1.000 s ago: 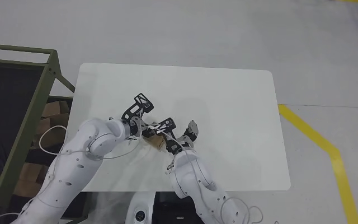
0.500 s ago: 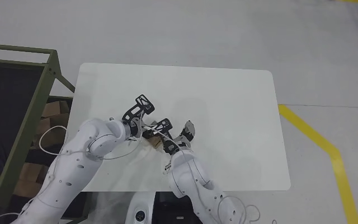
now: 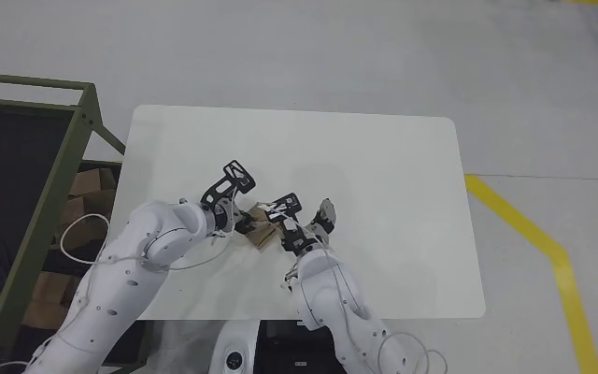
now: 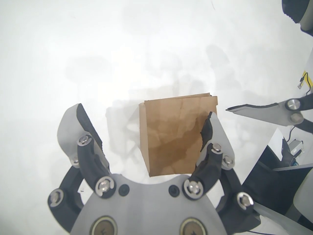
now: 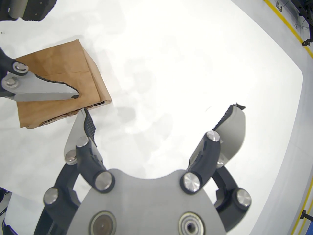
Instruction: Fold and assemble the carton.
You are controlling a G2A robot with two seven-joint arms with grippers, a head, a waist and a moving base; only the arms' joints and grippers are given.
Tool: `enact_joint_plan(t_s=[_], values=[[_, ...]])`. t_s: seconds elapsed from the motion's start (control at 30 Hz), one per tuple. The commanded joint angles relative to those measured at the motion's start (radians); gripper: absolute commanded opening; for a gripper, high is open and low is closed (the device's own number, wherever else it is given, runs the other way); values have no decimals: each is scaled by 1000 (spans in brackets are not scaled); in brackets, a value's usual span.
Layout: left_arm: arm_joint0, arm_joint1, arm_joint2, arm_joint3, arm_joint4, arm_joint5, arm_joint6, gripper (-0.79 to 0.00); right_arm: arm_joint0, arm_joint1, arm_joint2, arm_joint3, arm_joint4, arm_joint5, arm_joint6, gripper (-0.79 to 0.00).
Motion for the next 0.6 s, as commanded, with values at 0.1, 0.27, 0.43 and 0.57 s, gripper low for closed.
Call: enact_joint_plan(t_s=[0.1, 0.27, 0.43, 0.57], values=[[38, 7, -32, -19, 5, -33, 9, 0, -1, 2, -1, -1, -1, -2, 1, 0], [68, 12, -49, -44, 32, -60, 16, 0, 1, 2, -2, 1, -1, 2, 4, 0], [79, 14, -58, -48, 41, -63, 21, 0, 1, 1, -1, -2, 0, 3, 6, 0], [73, 14, -46, -42, 55, -64, 11, 0, -3, 2, 3, -6, 1, 1, 5, 0]])
